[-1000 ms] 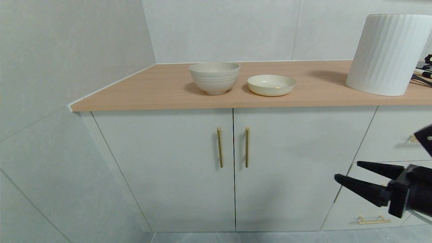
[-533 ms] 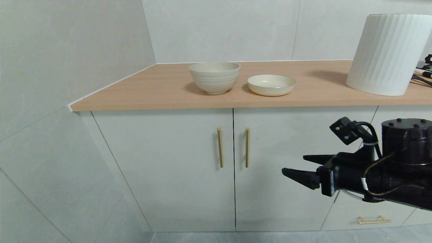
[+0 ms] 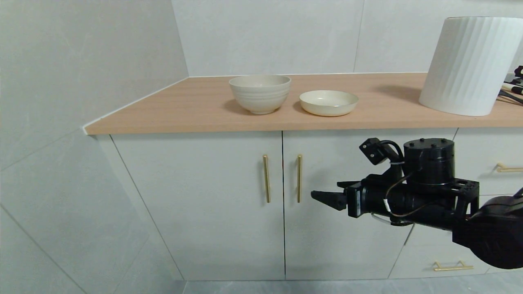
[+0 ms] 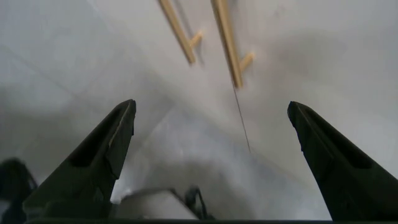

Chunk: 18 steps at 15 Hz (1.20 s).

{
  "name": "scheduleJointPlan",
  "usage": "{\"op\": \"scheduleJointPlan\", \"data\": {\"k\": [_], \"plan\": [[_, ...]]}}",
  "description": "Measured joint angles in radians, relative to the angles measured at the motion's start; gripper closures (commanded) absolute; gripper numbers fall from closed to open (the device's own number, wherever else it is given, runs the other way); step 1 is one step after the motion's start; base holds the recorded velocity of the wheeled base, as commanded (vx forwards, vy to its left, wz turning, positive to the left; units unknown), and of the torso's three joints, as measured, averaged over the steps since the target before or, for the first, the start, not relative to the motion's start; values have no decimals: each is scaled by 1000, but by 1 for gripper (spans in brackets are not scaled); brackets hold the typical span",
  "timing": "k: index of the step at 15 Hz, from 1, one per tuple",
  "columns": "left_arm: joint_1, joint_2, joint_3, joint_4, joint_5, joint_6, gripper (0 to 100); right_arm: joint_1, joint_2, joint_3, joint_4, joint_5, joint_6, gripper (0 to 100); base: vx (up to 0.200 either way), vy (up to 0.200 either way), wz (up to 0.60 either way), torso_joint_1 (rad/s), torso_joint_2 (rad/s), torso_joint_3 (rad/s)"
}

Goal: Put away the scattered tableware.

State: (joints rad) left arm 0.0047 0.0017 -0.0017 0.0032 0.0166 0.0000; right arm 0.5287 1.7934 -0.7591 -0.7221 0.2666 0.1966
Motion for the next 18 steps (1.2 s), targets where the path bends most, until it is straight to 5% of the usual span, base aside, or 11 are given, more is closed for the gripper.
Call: {"op": "scheduleJointPlan", "data": {"k": [5,18], "plan": [[0,0,0,0,0,0,0,41,145,-82,-144,1,137,0,0,0,0,0,0,0],[0,0,0,-1,0,0,0,83,326,-175,-265,-5,200,0,0,0,0,0,0,0]]}}
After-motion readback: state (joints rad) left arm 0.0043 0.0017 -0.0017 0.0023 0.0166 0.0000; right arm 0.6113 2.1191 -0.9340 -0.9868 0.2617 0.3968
